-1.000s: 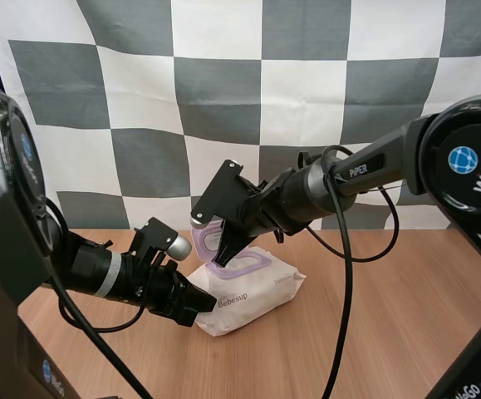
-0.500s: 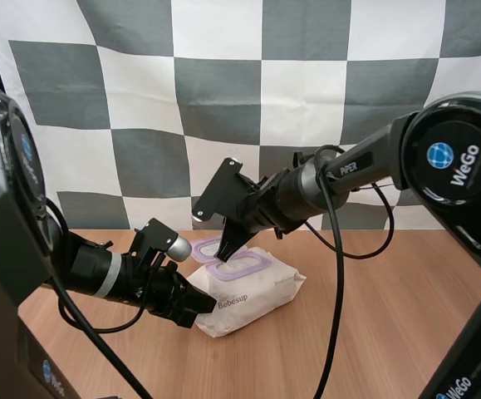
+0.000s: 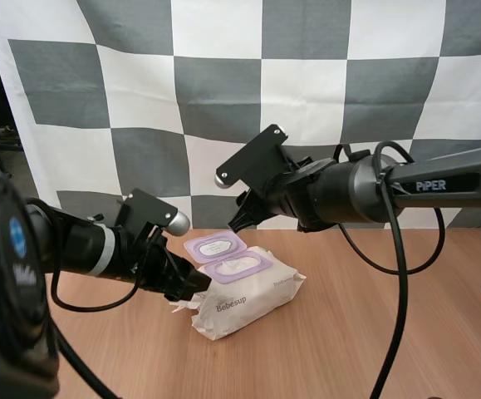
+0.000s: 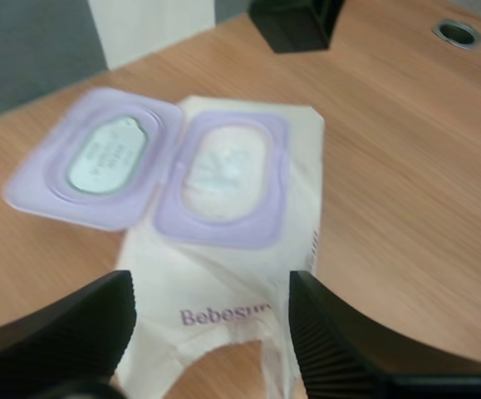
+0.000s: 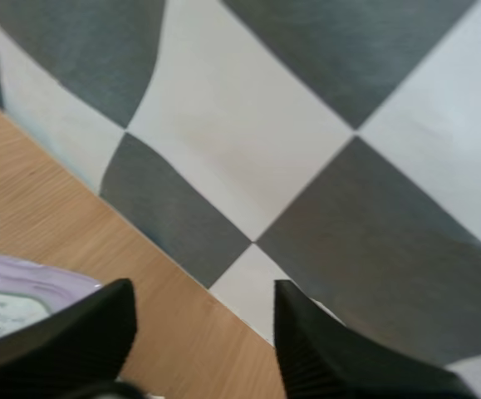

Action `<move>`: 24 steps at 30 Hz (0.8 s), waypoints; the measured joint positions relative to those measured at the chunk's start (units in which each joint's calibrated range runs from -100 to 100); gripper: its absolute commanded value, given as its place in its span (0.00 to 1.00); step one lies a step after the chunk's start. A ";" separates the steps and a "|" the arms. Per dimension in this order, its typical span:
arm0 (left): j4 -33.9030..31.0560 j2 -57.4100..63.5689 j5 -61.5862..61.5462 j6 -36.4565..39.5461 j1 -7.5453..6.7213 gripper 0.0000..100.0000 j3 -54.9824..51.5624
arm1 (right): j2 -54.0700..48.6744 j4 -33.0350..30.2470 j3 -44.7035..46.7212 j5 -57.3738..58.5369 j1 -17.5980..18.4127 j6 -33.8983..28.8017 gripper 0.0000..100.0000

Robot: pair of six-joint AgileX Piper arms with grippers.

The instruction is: Open the wet wipes lid

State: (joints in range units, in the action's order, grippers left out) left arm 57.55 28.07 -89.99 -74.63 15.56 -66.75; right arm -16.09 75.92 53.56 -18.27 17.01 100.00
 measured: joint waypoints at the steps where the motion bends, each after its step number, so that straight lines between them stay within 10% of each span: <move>1: -0.01 2.00 0.24 1.24 0.00 0.93 1.04 | -1.34 0.80 0.00 -2.93 0.00 0.00 1.00; 24: 9.18 46.13 22.27 32.79 0.00 0.93 23.72 | -43.37 0.95 -0.59 -52.02 -1.73 0.00 1.00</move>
State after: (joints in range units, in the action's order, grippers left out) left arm 66.73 74.20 -67.72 -41.83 15.56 -43.03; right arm -59.45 76.87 52.97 -70.29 15.28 100.00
